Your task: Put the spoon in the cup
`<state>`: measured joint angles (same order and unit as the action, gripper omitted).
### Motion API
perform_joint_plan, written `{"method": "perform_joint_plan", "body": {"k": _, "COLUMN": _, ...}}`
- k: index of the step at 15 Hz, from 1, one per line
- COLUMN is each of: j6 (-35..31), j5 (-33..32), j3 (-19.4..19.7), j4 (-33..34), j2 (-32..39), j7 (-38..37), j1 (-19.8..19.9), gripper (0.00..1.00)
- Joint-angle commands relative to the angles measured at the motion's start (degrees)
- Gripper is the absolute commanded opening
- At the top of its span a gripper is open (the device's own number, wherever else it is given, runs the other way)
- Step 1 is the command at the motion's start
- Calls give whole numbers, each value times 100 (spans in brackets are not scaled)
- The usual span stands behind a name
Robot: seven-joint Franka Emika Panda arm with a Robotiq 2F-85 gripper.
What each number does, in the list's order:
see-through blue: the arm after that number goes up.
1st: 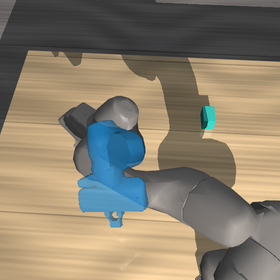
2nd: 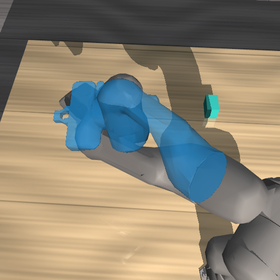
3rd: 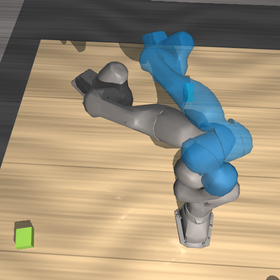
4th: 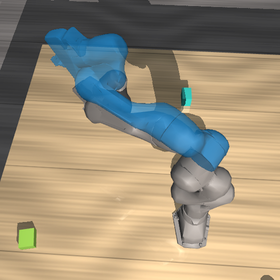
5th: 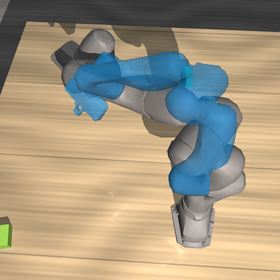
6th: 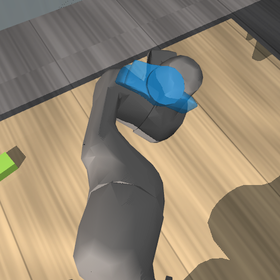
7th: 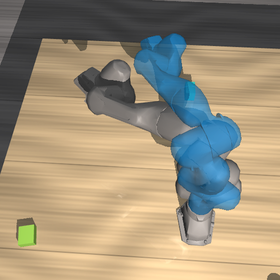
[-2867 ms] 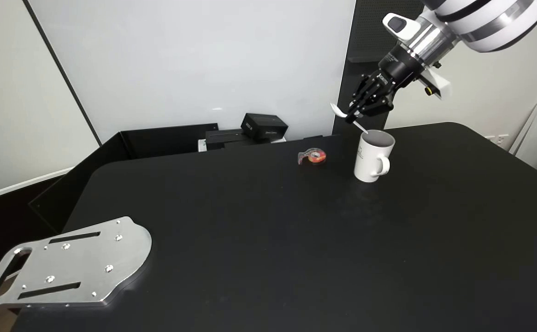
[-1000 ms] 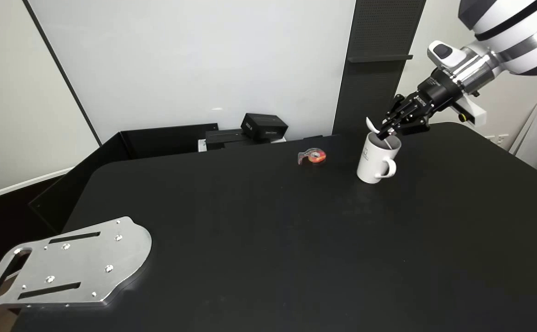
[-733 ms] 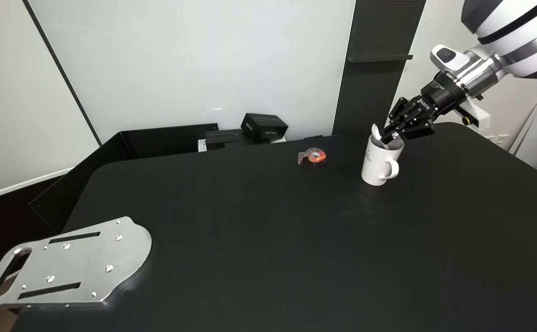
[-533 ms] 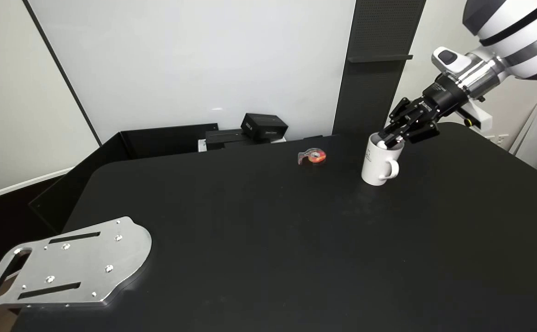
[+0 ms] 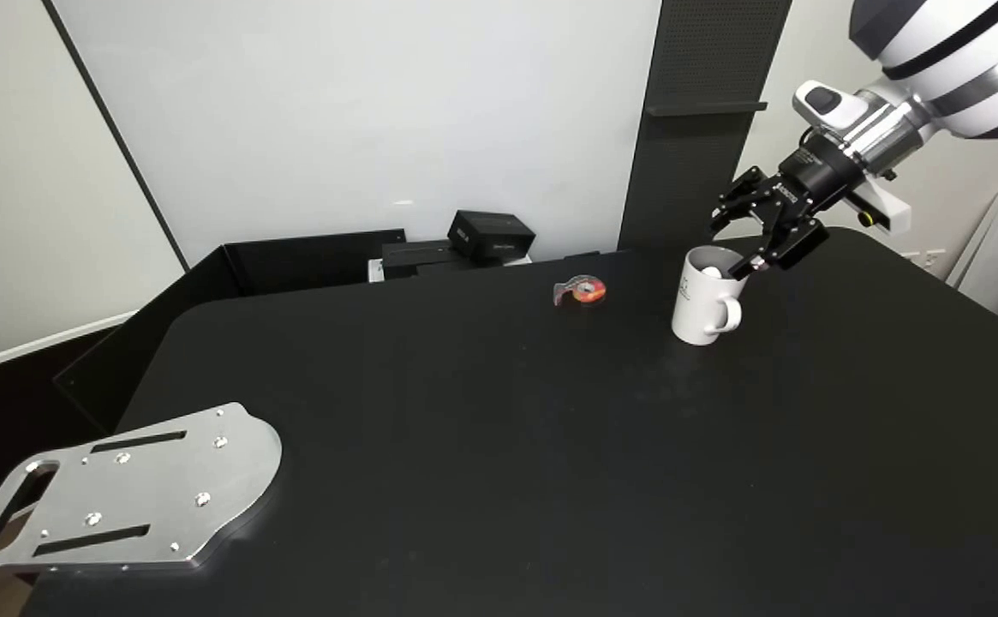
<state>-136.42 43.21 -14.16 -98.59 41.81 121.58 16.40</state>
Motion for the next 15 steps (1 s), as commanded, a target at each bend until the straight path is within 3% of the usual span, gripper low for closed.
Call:
{"method": "perform_joint_plan", "body": {"k": 1, "j6": -180, "j5": -550, "j3": 403, "j4": -307, "j2": -542, "j7": -284, "j1": -535, "gripper": 100}}
{"method": "perform_joint_plan", "body": {"k": 10, "j6": -1227, "j5": -2703, "j3": 751, "j4": -686, "j2": -1063, "j7": -1883, "j1": -1431, "gripper": 100}}
{"method": "perform_joint_plan", "body": {"k": 11, "j6": -1256, "j5": -2901, "j3": 768, "j4": -711, "j2": -1081, "j7": -2114, "j1": -1481, "gripper": 100}}
{"method": "perform_joint_plan", "body": {"k": 12, "j6": -1160, "j5": -2750, "j3": 448, "j4": -477, "j2": -846, "j7": -1757, "j1": -1165, "gripper": 100}}
{"method": "perform_joint_plan", "body": {"k": 15, "j6": -1208, "j5": -2952, "j3": 481, "j4": -539, "j2": -895, "j7": -1990, "j1": -1255, "gripper": 100}}
